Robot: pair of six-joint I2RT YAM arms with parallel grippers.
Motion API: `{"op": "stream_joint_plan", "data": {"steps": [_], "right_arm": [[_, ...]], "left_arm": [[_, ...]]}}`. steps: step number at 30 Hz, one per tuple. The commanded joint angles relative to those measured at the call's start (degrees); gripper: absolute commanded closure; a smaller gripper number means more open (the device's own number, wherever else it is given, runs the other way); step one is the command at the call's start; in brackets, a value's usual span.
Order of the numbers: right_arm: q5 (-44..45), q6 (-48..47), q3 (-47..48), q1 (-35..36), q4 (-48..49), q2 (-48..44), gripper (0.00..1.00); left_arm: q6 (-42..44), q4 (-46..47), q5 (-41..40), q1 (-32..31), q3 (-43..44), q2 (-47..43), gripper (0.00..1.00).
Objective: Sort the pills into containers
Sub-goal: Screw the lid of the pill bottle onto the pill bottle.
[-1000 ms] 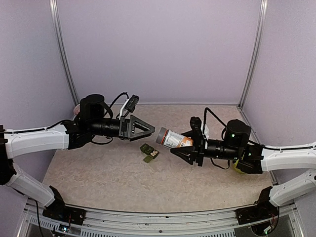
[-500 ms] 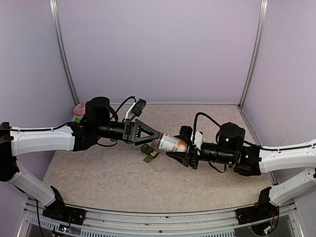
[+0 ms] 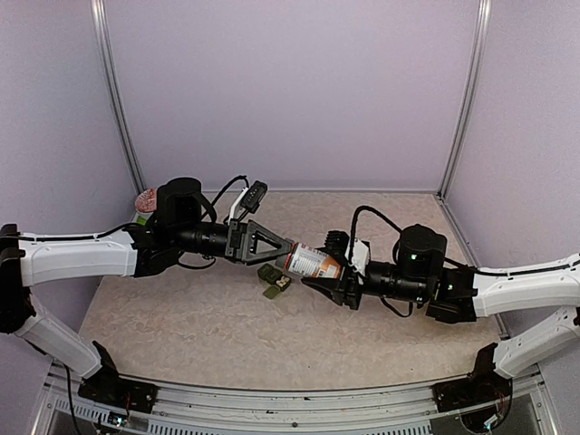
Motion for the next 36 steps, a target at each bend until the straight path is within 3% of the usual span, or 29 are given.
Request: {"op": "stream_joint_plan", "data": {"steps": [1, 7, 19, 26, 29, 36], "right_arm": [[1.27, 0.91, 1.69, 0.24, 0.35, 0.52, 1.0], [-0.4, 4.13, 1.63, 0.24, 1.49, 0.31, 1.0], [-6.69, 33.31, -1.34, -2.72, 11.68, -0.1, 1.0], [-9.22, 36.48, -1.31, -3.35, 13.05, -0.35, 0.97], [-9.07, 35.32, -0.87, -3.33, 12.26, 0.43, 0.88], [-7.84, 32.3, -0.77, -3.31, 10.53, 1.57, 0.47]], "left_arm": [[2.59, -0.22, 2.11, -0.93, 0.79, -0.01, 0.38], [6.28, -2.39, 1.56, -1.23, 1.73, -0.2, 0.58], [20.75, -7.92, 0.61, -1.85, 2.5, -4.89, 0.62], [22.29, -8.34, -0.35, -2.03, 2.76, -6.63, 0.64], [20.83, -8.52, -1.46, -1.99, 2.98, -6.02, 0.67], [18.33, -8.72, -4.52, -0.25, 2.27, -5.96, 0.68]]}}
